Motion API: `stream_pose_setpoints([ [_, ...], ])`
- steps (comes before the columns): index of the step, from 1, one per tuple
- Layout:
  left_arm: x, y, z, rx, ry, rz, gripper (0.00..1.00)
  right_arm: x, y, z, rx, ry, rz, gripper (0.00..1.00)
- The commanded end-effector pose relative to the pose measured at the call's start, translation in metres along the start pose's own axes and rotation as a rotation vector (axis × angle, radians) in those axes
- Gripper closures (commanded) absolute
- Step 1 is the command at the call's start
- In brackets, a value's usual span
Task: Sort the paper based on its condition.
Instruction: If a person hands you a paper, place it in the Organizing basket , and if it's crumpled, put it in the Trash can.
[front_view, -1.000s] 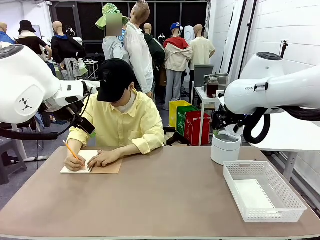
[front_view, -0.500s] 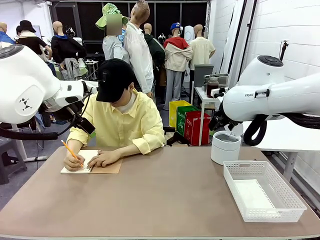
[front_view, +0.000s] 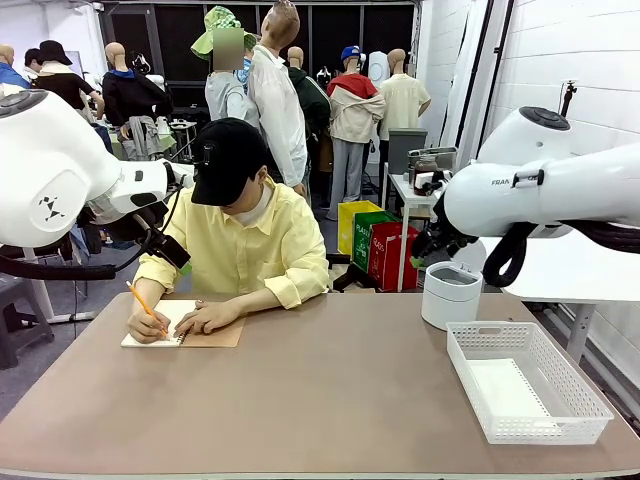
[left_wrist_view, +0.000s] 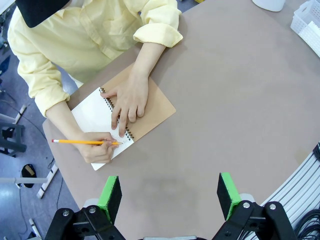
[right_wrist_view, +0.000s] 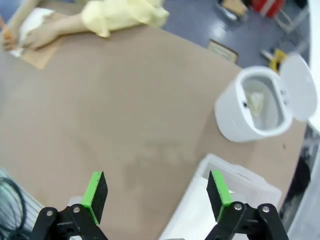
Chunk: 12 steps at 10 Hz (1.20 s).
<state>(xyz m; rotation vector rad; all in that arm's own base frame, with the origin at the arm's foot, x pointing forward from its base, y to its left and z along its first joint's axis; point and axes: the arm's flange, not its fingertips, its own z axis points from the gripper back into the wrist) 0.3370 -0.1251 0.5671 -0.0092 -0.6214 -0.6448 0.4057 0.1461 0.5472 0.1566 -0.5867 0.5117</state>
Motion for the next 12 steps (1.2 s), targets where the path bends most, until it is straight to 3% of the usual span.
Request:
stream_pose_setpoints([
  [1,0.0,0.001,0.001,0.001,-0.002,0.0,0.0,-0.014,0.003,0.009,0.145,-0.064,0.111,0.0],
  [6,0.0,0.001,0.001,0.001,-0.002,0.0,0.0,-0.031,0.039,0.025,0.285,-0.152,0.316,0.0],
  [9,0.0,0.001,0.001,0.001,-0.002,0.0,0.0,-0.034,0.048,0.03,0.28,-0.183,0.326,0.0],
  [12,0.0,0.001,0.001,0.001,-0.002,0.0,0.0,-0.027,0.051,0.038,0.258,-0.147,0.325,0.0],
])
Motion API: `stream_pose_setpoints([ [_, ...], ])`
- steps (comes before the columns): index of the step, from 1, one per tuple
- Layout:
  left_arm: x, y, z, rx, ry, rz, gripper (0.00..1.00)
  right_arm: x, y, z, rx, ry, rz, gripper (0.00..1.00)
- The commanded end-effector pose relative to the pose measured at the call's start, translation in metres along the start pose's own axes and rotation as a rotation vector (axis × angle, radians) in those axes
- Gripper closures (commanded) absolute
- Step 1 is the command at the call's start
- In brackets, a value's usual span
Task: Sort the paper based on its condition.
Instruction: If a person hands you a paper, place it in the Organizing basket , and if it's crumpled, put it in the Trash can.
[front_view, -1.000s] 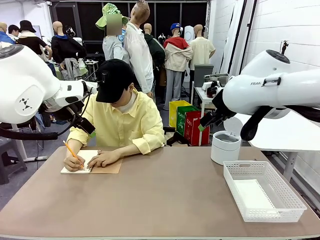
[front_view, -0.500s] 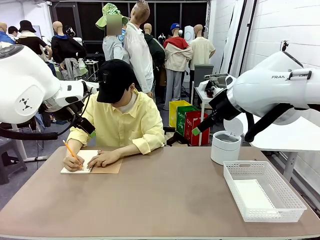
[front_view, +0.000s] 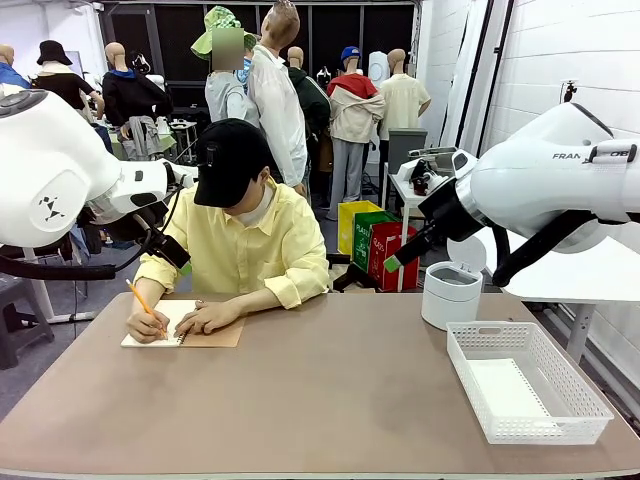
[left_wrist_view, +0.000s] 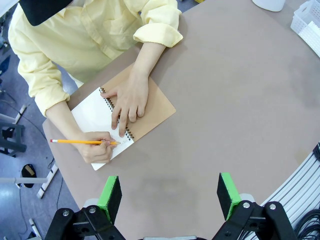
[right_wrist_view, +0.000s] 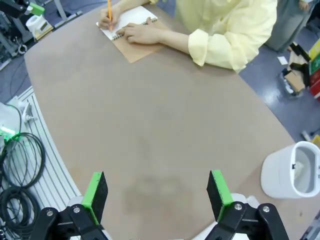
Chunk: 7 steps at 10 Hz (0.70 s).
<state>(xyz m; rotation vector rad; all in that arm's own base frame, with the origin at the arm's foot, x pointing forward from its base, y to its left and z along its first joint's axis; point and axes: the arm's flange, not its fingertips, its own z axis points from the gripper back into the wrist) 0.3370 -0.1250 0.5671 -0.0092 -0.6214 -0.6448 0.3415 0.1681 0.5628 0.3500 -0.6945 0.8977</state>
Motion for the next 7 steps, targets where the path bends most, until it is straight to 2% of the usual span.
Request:
stream_pose_setpoints([
  [1,-0.0001,0.001,0.0006,0.001,-0.001,0.0,0.0,0.0002,-0.0005,-0.0005,0.0,0.001,-0.001,0.0],
  [7,-0.0001,0.001,0.0006,0.001,-0.001,0.0,0.0,0.0002,-0.0005,-0.0005,0.0,0.001,-0.001,0.0],
])
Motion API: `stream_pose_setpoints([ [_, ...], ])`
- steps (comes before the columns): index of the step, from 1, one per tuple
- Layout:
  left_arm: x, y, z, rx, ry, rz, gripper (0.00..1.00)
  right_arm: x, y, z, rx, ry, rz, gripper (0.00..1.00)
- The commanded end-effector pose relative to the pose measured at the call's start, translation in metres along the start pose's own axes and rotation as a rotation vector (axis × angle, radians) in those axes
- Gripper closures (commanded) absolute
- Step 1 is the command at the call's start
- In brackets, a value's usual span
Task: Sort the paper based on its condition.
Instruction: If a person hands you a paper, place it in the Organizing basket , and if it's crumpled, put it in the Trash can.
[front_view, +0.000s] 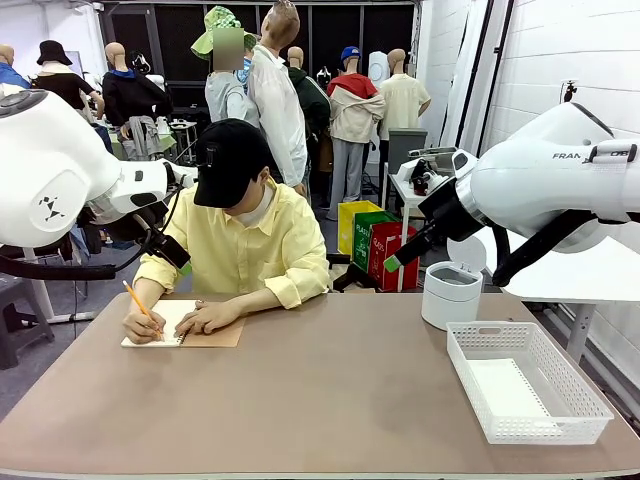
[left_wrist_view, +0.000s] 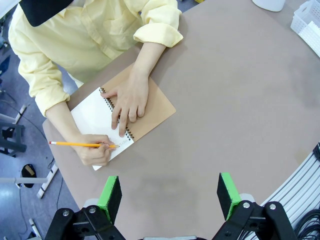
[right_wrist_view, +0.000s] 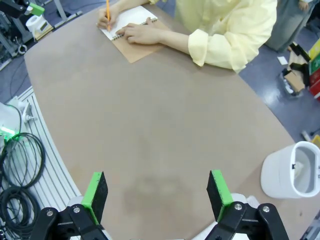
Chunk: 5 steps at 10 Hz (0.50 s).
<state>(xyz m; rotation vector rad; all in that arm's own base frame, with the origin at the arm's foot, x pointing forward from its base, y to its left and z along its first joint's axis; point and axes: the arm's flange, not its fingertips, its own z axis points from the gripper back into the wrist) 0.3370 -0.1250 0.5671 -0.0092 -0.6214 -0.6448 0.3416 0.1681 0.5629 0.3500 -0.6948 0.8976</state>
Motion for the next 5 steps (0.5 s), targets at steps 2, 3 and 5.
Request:
stream_pose_setpoints([
  [2,-0.0001,0.001,0.0006,0.001,-0.001,0.0,0.0,0.0001,-0.0005,-0.0006,0.0,0.002,-0.001,0.0],
  [3,-0.0001,0.001,0.0006,0.001,-0.001,0.0,0.0,0.0001,-0.0005,-0.0006,0.0,0.002,-0.001,0.0],
  [5,-0.0001,0.001,0.0006,0.001,-0.001,0.0,0.0,0.0001,-0.0005,-0.0006,0.0,0.002,-0.001,0.0],
])
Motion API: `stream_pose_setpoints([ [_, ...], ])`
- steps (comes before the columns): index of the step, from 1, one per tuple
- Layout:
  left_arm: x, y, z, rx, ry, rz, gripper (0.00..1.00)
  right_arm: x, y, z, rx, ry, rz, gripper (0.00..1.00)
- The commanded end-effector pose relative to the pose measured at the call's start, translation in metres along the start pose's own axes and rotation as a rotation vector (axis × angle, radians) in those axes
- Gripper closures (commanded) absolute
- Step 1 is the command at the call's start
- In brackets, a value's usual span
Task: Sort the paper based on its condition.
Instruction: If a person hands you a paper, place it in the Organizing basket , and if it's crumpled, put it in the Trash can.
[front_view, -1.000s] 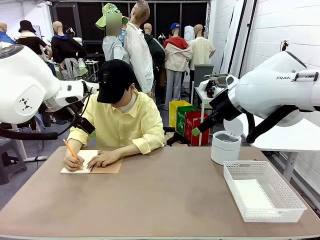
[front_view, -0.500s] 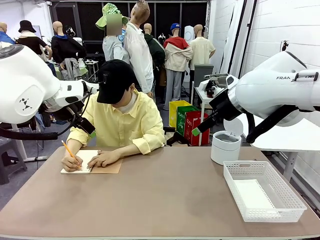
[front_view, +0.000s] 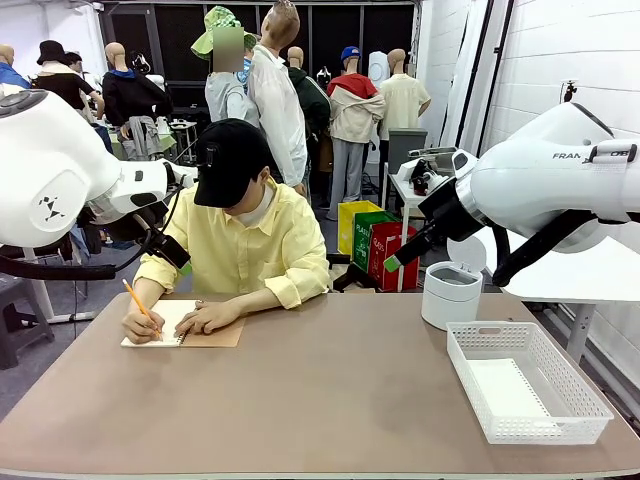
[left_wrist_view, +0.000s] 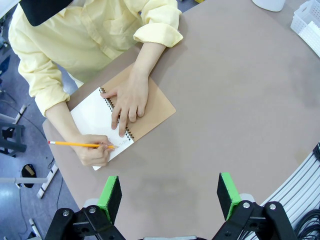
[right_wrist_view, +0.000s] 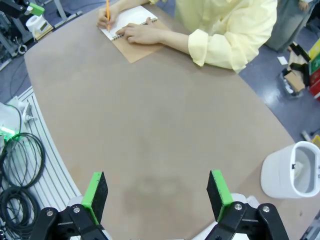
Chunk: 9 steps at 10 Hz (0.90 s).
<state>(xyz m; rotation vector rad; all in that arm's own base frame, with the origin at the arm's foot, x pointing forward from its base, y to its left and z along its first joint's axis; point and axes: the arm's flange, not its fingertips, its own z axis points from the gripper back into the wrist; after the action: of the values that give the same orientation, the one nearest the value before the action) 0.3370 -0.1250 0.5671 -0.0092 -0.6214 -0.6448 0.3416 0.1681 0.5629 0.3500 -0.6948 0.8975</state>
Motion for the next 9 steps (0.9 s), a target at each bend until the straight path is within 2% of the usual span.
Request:
stream_pose_setpoints([
  [1,-0.0001,0.001,0.0006,0.001,-0.001,0.0,0.0,0.0001,-0.0005,-0.0006,0.0,0.002,-0.001,0.0],
  [9,-0.0001,0.001,0.0006,0.001,-0.001,0.0,0.0,0.0001,-0.0005,-0.0006,0.0,0.002,-0.001,0.0],
])
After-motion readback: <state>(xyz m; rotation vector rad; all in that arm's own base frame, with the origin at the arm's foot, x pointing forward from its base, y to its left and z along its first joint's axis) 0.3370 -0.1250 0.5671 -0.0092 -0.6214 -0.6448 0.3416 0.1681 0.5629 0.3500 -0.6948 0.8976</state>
